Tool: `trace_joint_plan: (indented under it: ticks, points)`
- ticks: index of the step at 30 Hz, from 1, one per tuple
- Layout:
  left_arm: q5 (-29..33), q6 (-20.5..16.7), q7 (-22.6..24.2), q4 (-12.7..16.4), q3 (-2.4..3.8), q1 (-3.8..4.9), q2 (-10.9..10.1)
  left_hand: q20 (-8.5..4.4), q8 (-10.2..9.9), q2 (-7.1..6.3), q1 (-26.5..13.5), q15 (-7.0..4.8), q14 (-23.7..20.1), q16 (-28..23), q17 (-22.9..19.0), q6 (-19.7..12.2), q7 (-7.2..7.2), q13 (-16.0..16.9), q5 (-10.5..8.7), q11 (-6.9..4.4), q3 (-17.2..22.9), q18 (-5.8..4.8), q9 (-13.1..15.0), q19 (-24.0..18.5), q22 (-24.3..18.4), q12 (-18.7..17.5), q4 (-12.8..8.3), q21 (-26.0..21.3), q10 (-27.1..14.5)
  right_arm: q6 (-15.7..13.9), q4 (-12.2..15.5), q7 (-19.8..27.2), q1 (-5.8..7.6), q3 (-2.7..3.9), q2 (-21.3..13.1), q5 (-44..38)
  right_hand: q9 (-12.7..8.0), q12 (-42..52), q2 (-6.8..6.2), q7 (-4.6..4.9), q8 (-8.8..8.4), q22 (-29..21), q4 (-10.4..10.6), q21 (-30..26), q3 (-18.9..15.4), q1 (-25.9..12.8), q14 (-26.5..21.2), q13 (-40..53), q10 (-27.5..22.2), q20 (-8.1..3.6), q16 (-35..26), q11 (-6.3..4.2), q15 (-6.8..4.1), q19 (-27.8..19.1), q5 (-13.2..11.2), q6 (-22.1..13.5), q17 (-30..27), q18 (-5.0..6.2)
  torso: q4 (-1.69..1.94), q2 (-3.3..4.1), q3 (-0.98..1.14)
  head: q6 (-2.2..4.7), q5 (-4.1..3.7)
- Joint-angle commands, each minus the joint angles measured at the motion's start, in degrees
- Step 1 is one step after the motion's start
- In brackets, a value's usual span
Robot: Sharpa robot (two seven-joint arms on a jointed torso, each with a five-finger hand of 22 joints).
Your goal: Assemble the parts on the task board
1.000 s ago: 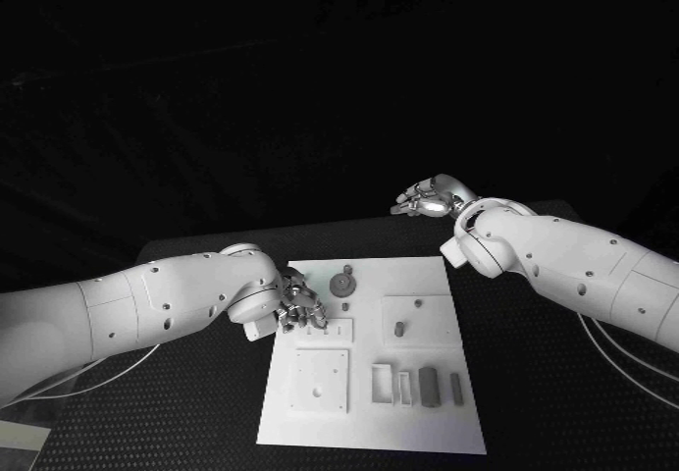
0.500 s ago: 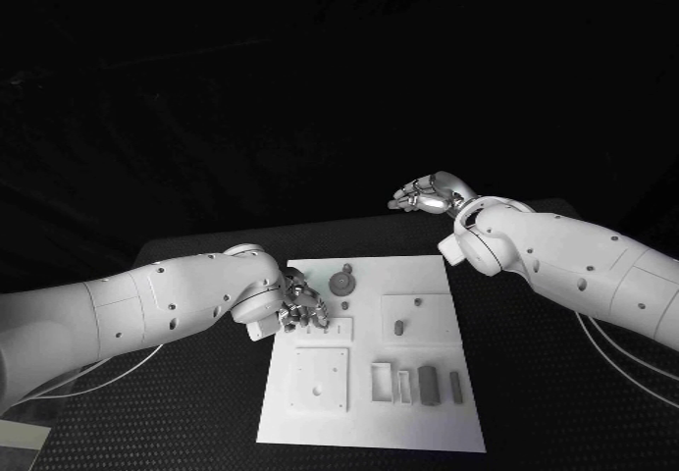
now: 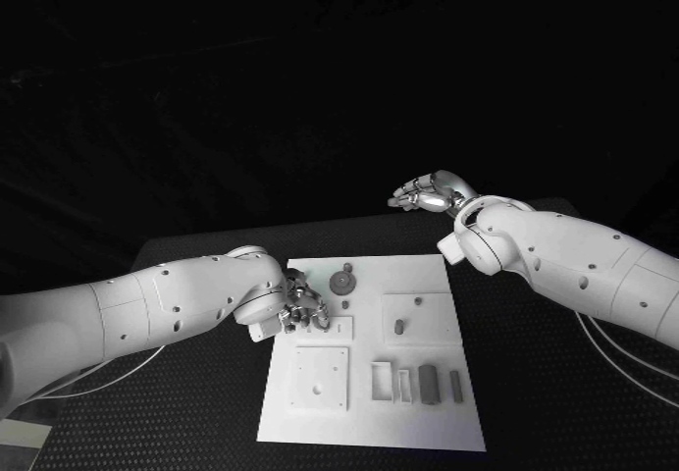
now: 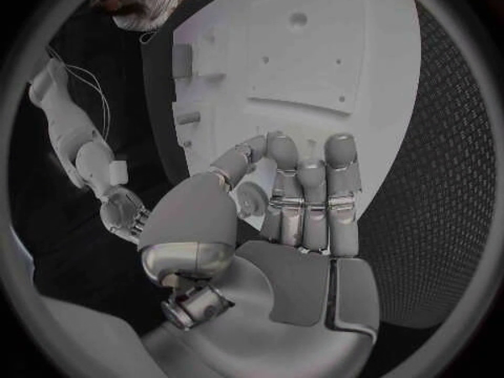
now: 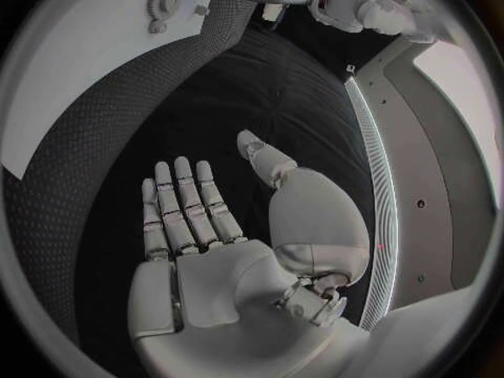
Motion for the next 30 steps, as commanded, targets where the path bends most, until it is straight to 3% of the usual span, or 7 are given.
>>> trace_joint_plan:
  ticks: [1,7,30]
  points:
    - [-0.91,0.52,0.05,-0.20,0.03,-0.24,0.29,-2.29,0.84,-0.03,-0.64,-2.65,-1.64,0.44,-0.19,4.18,-2.80,0.08,0.16,-2.53,0.09,1.91,10.62,0.38,1.40,0.40,0.35,0.45,-2.08,0.25,0.05,0.83,0.04,0.04,0.04,0.51,-0.07,-0.41,-0.08,2.44,0.23,0.08,-0.06,-0.08,-0.39,-0.72,0.34,-0.20,0.46,-0.02,-0.01,-0.09,-0.01,-0.27,-0.05,-0.38,-0.11,-0.43,0.01,0.07,-0.01,0.02,0.03]
    - [-0.94,0.64,0.06,-0.61,0.03,-0.53,0.49,-2.39,0.92,0.12,-0.96,-2.77,-1.60,0.83,-0.46,4.43,-2.92,0.11,0.16,-2.64,0.10,1.92,10.71,0.46,1.40,0.65,0.45,0.76,-1.95,0.40,0.14,0.80,0.04,0.04,0.00,0.64,-0.20,-0.54,-0.14,2.44,0.31,0.31,0.12,-0.12,-0.73,-0.98,0.05,-0.65,0.67,0.02,-0.32,-0.10,0.09,-0.40,-0.05,-0.43,-0.41,-0.42,0.00,0.08,-0.11,-0.15,0.00]
    - [-3.10,2.18,-0.12,-0.37,0.03,-0.68,0.51,-2.78,1.24,0.42,-1.67,-3.25,-1.35,2.20,-1.48,5.29,-3.34,0.07,0.93,-3.06,0.32,1.96,11.05,0.82,1.37,1.43,0.23,1.92,-1.36,0.78,0.04,0.66,0.03,0.04,0.16,0.64,-0.42,-0.77,-0.21,2.47,0.39,0.63,0.13,-0.25,-1.11,-0.97,-0.30,-1.34,0.84,0.09,-0.65,-0.09,0.26,-0.68,-0.05,-0.58,-0.78,-0.43,0.04,0.06,-0.06,-0.47,0.03]
